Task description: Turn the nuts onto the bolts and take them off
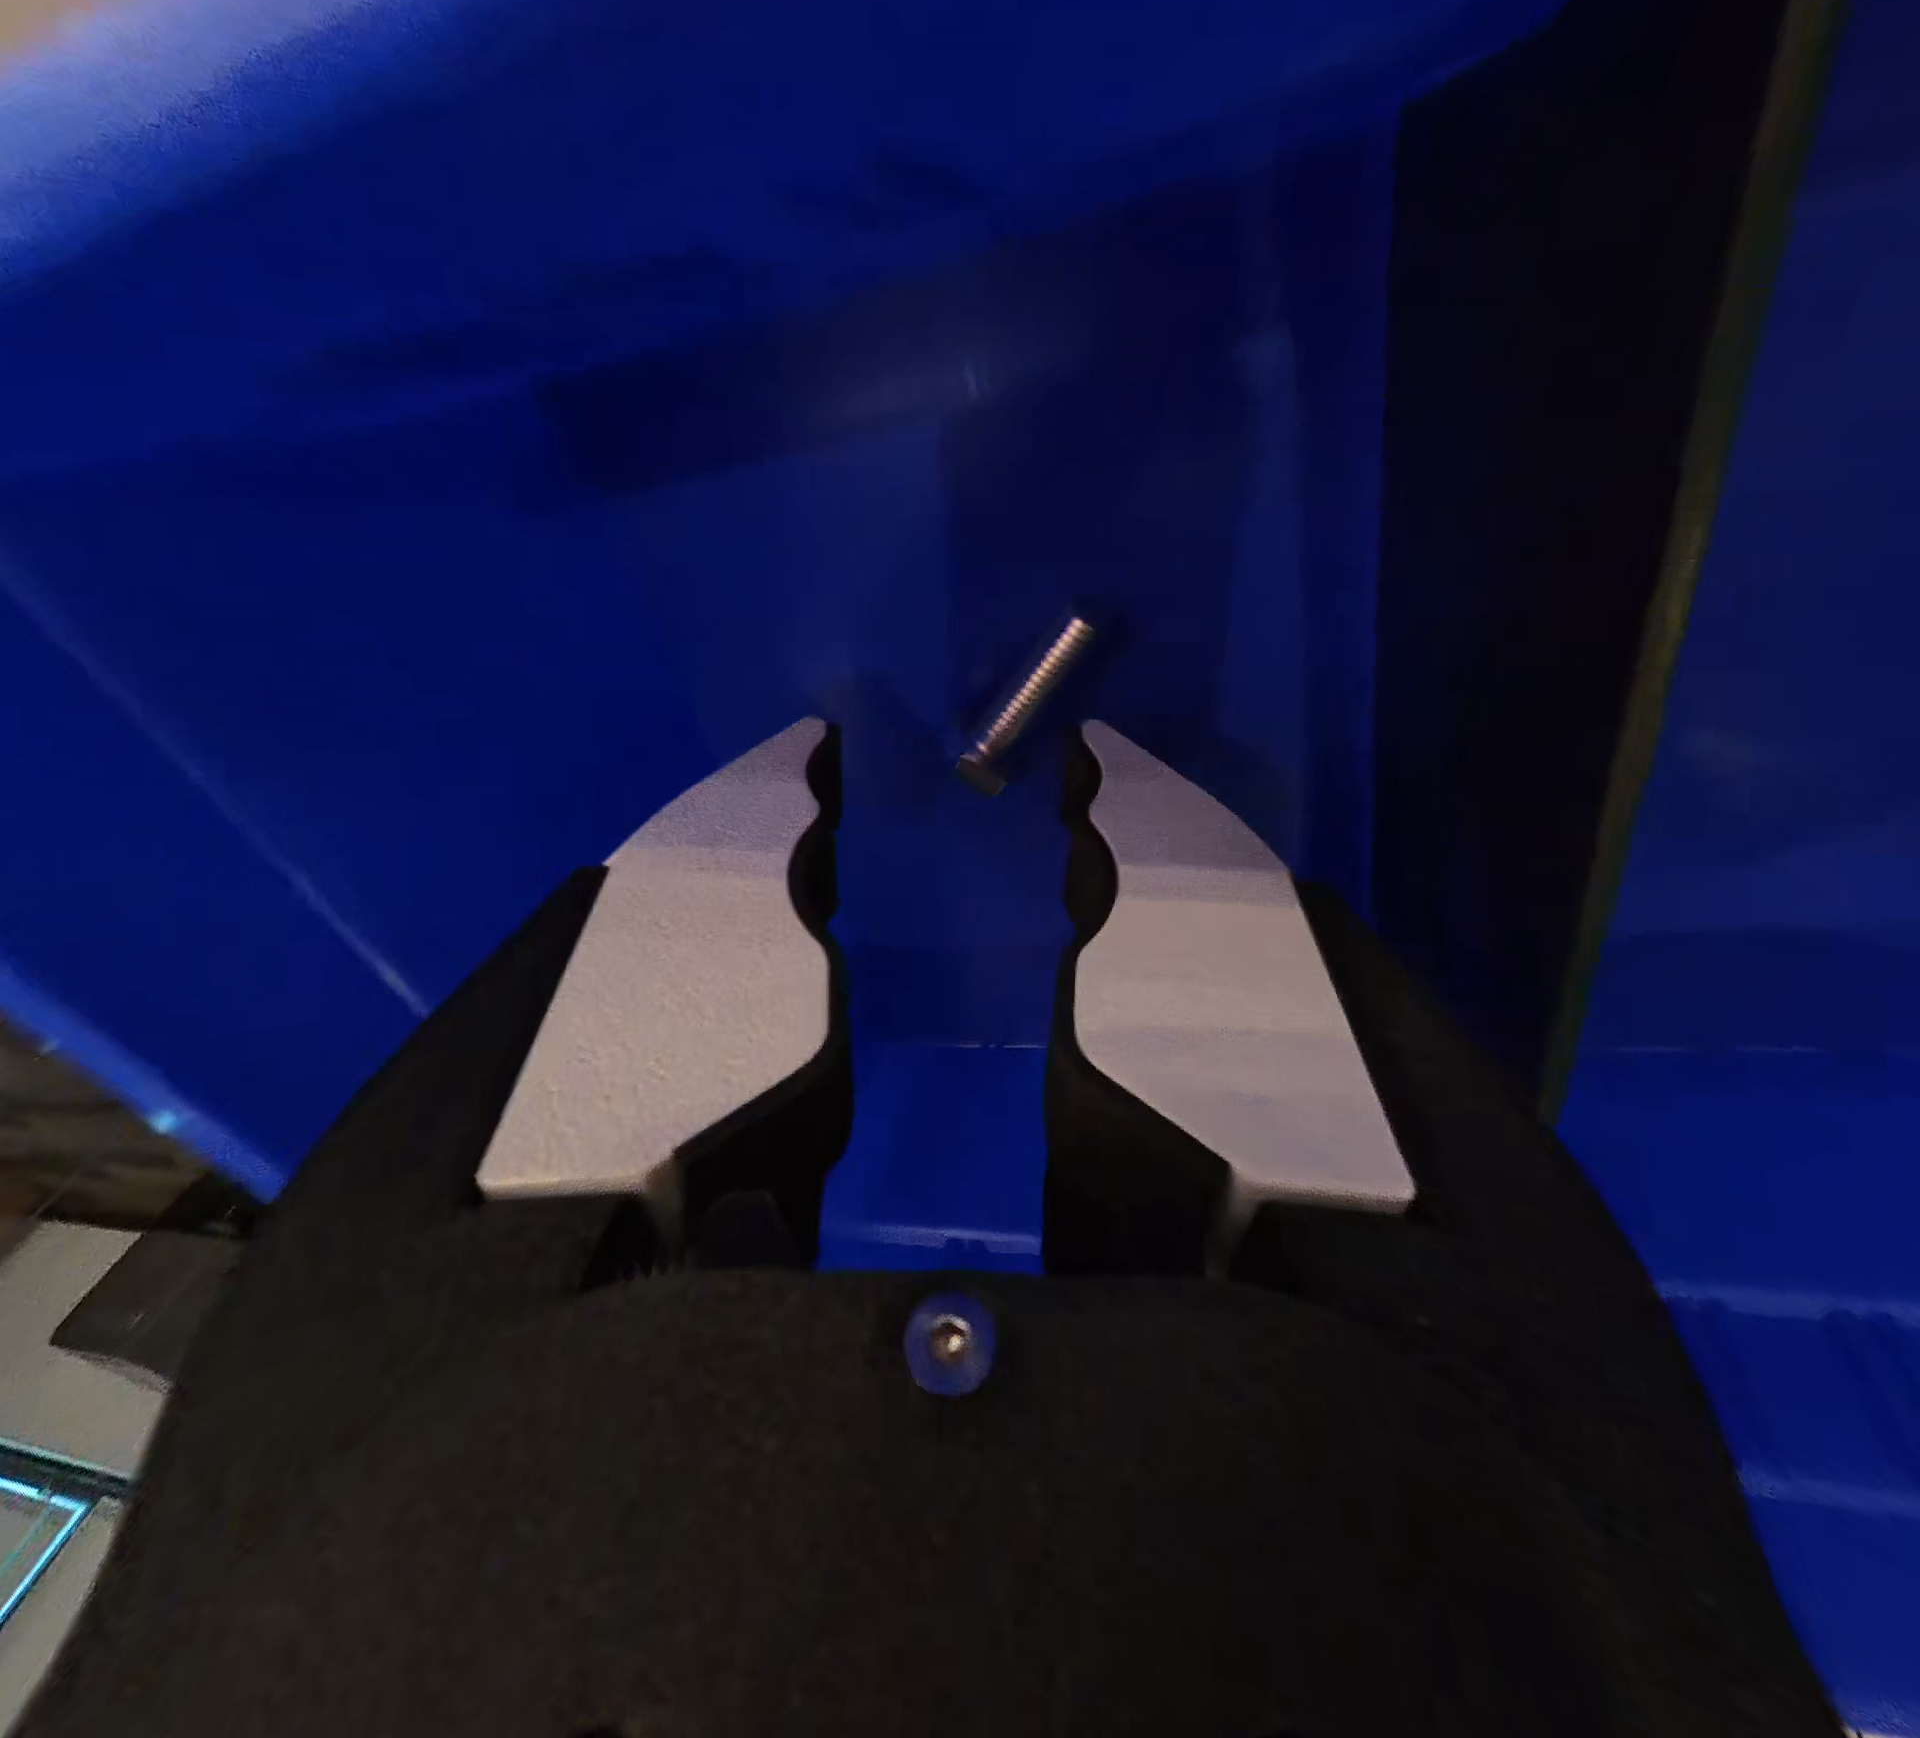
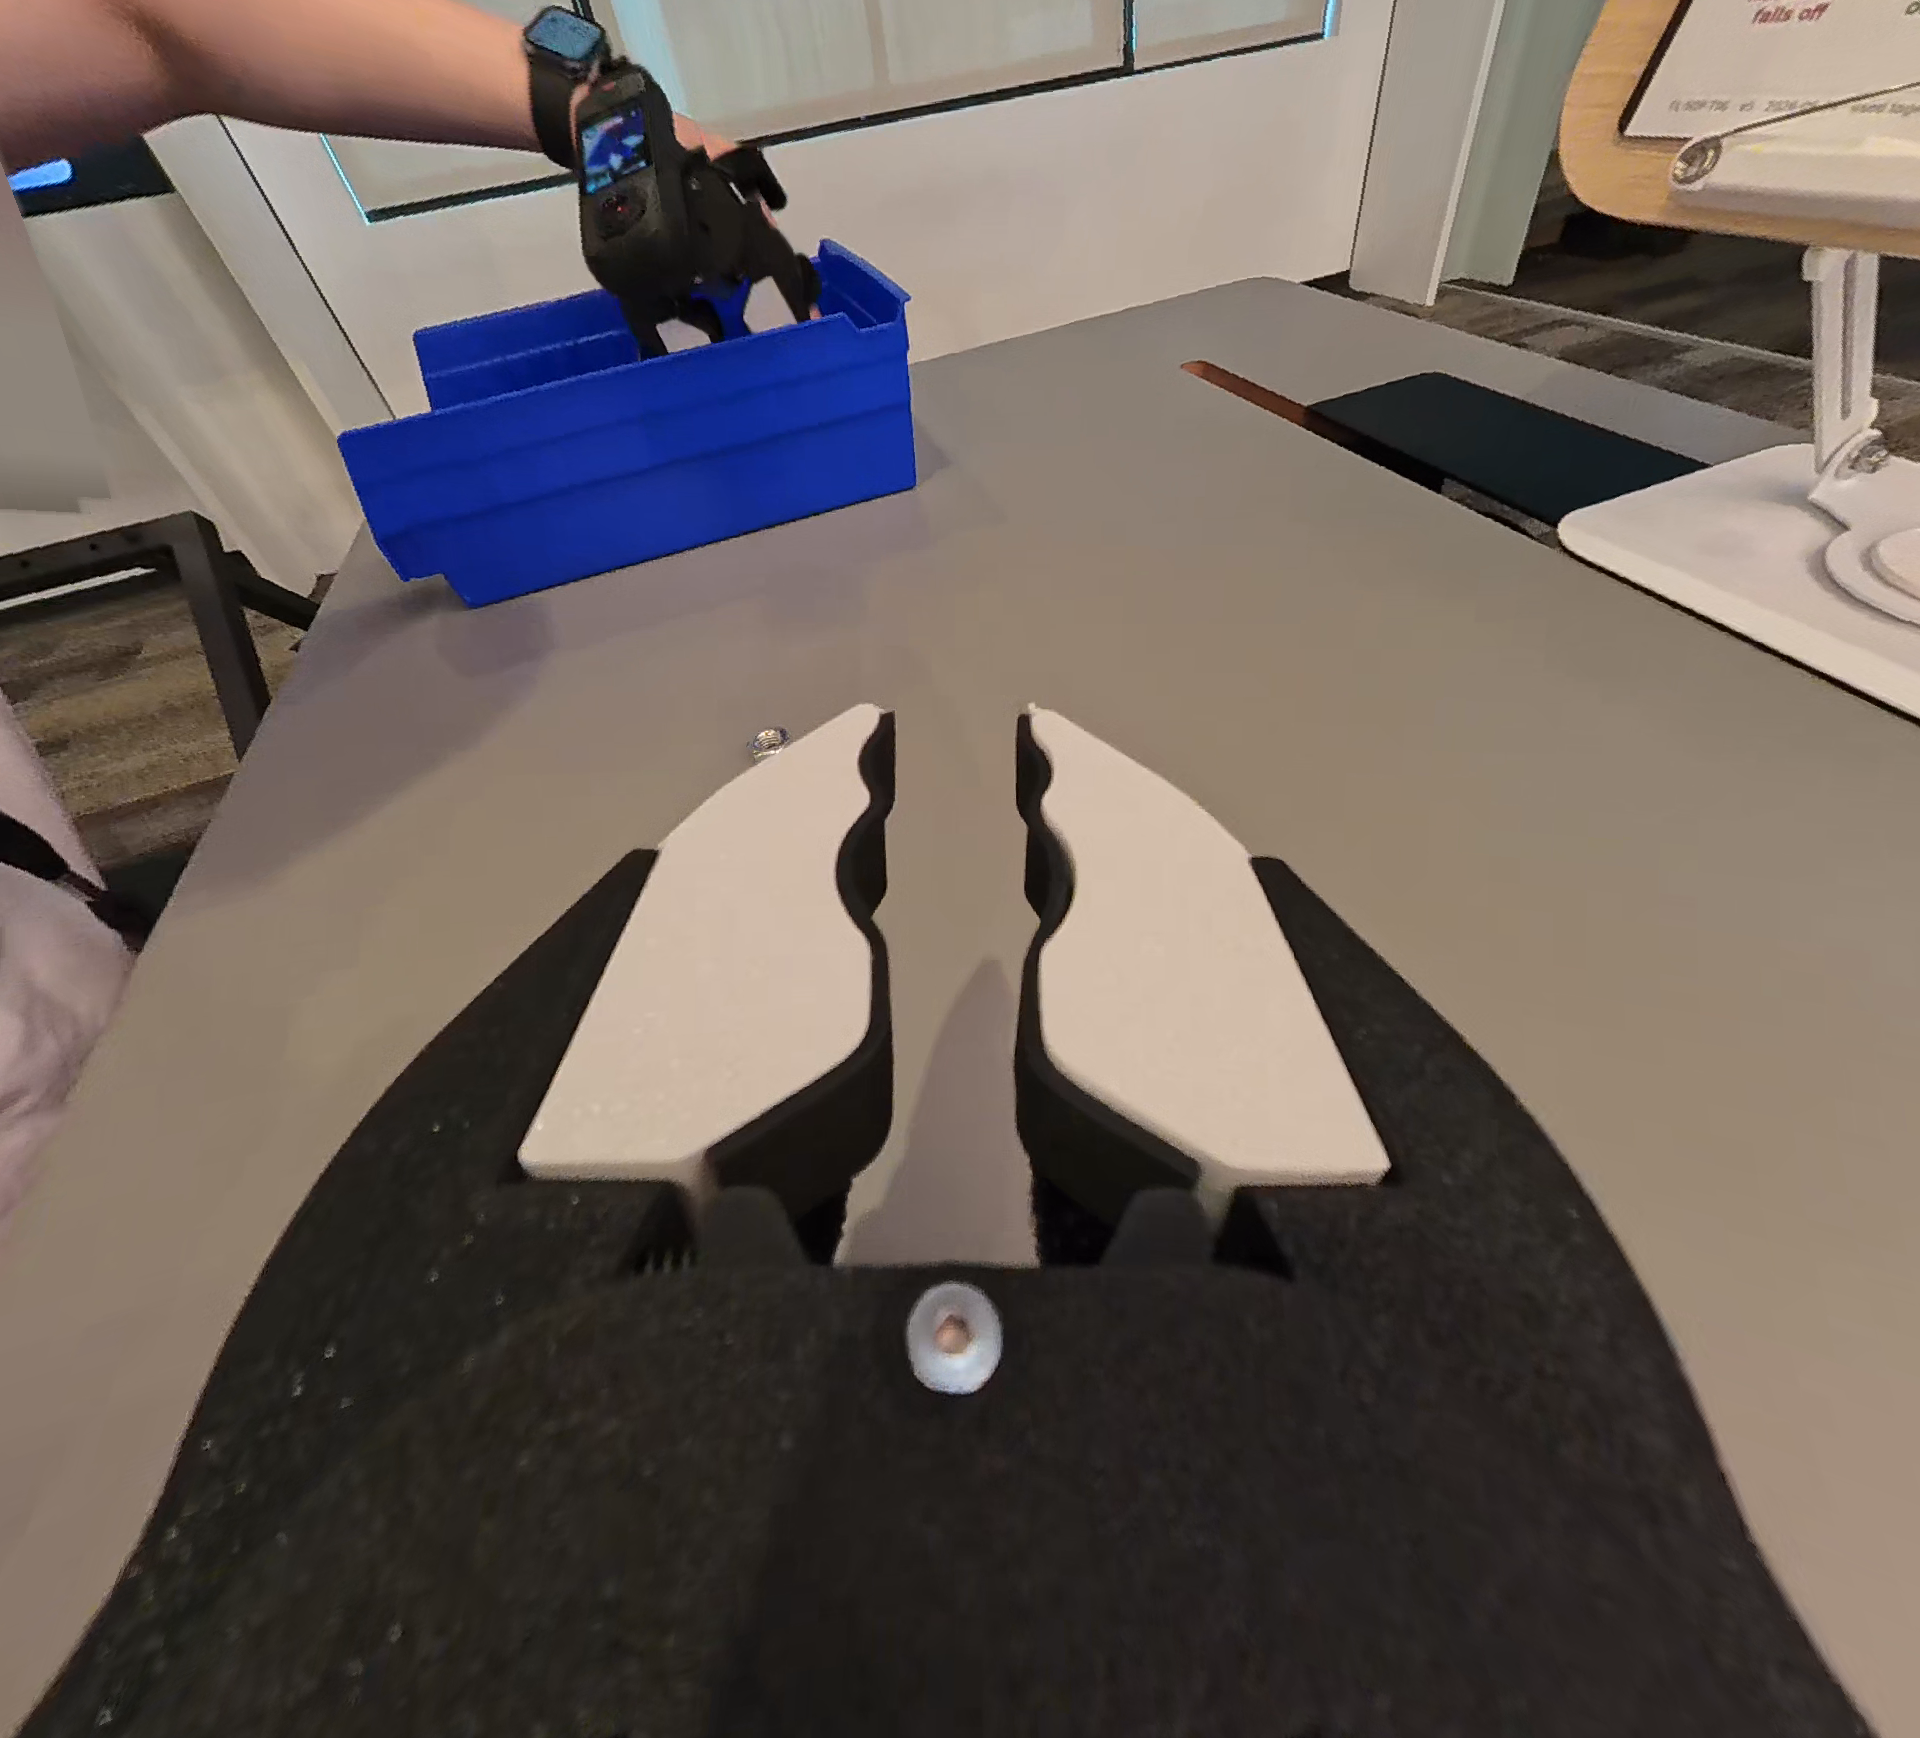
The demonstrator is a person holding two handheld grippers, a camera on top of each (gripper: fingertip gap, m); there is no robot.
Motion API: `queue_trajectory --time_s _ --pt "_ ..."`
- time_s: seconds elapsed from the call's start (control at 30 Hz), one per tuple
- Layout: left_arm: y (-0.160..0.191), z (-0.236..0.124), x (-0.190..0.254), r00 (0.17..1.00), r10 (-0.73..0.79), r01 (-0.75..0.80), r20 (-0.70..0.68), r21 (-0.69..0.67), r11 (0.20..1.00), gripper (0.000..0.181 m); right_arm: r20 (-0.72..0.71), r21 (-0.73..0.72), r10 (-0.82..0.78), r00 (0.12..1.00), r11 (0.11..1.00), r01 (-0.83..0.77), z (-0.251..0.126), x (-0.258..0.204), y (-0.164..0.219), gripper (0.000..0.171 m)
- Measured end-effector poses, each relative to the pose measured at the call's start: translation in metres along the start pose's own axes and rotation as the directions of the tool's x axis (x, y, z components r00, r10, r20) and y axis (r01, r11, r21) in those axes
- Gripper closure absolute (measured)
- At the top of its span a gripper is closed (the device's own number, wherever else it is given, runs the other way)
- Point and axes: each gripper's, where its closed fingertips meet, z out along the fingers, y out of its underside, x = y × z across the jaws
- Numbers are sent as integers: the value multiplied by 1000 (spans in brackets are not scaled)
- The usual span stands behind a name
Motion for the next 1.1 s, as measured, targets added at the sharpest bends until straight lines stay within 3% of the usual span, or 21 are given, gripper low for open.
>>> queue_trajectory --time_s 0.17,0.3,0.5,0.6,0.7,0.77,0.83,0.93,1.0,1.1 --pt "-6 9 6 998 33 -31 -51 31 999 148 32 -12 18 999 1000 -18 4 -3 3 150" --pt "-5 10 14 983 -21 25 -183 22 999 163 54 -19 28 998 999 -27 5 -6 4 150" --pt "-7 11 10 971 -99 99 -217 -8 995 171 77 -33 21 997 999 -18 7 -11 5 150" --pt "-16 -3 -3 971 -204 217 -125 103 971 171 85 -31 7 996 1000 -5 6 -14 3 150" --pt "-16 -50 -27 938 -344 322 48 255 912 171 103 -12 -6 995 1000 7 4 -20 -3 150" --pt "-21 -100 -44 869 -477 392 130 406 825 171 112 -1 -10 994 1000 10 5 -23 -6 150" --pt "-37 -155 -57 777 -617 443 125 586 678 171 114 -2 -14 993 1000 14 7 -26 -8 150" --pt "-89 -216 -54 682 -727 486 -73 788 377 172 151 37 -13 988 999 7 14 -37 -14 151" --pt "-135 -233 -42 673 -716 476 -185 849 227 172 176 48 -22 984 999 13 20 -46 -17 151" --pt "-202 -220 -22 665 -695 488 -275 864 125 172 206 74 -81 975 995 67 28 -66 -27 151"
